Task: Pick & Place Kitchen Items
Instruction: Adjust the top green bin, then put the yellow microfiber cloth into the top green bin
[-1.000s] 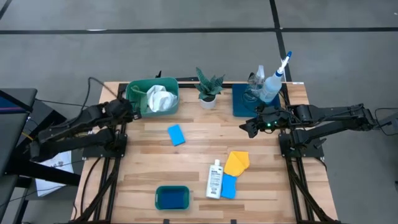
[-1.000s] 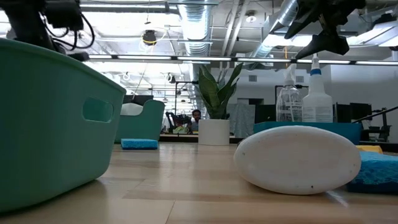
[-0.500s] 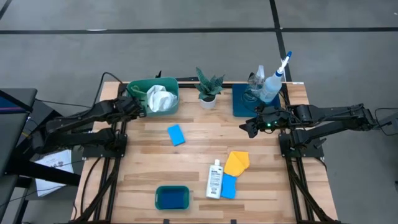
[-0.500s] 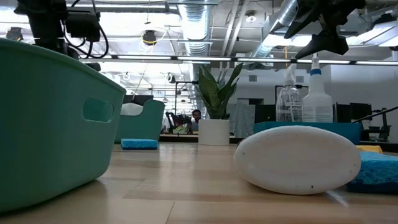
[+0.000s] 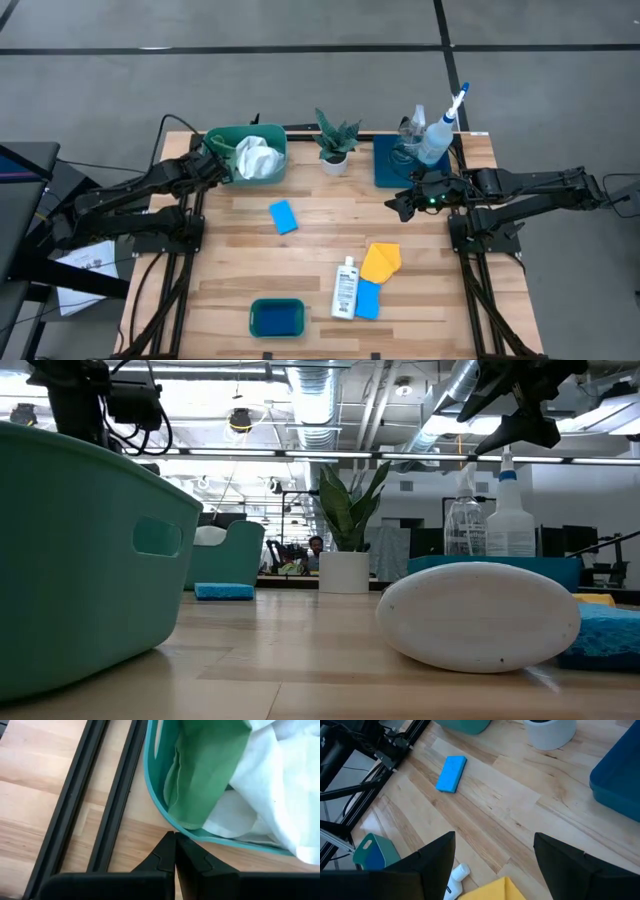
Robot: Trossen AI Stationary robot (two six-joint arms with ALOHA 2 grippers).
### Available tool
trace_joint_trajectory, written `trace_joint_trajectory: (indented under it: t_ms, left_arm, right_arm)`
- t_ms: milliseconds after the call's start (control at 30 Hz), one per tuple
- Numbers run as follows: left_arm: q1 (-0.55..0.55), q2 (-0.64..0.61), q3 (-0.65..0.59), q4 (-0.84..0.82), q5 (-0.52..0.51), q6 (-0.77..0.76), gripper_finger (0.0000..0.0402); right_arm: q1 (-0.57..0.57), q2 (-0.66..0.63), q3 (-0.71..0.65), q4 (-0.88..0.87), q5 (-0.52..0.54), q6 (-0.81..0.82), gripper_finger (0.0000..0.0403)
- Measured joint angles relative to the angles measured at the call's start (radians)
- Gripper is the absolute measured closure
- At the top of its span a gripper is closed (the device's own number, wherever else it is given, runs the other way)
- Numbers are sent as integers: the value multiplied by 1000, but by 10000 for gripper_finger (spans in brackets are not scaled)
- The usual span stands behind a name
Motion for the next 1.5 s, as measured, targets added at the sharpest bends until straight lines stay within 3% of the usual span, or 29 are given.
trace_joint_trajectory:
  t_ms: [667, 1033, 1233, 1367, 1500]
  left_arm:
    - [0, 0, 0, 38, -53, 9, 401]
    - [-11, -46, 0, 34, 37, 21, 401]
    - [-33, -115, 0, 36, 205, 93, 401]
    - [-59, -173, -1, 94, 392, 251, 401]
    - [-116, -226, -1, 253, 611, 340, 401]
  right_arm:
    - [0, 0, 0, 0, 0, -7, 143]
    - [0, 0, 0, 0, 0, 0, 143]
    - [0, 0, 0, 0, -1, 0, 143]
    - [1, 0, 0, 4, -1, -4, 143]
    - [1, 0, 0, 28, -4, -23, 143]
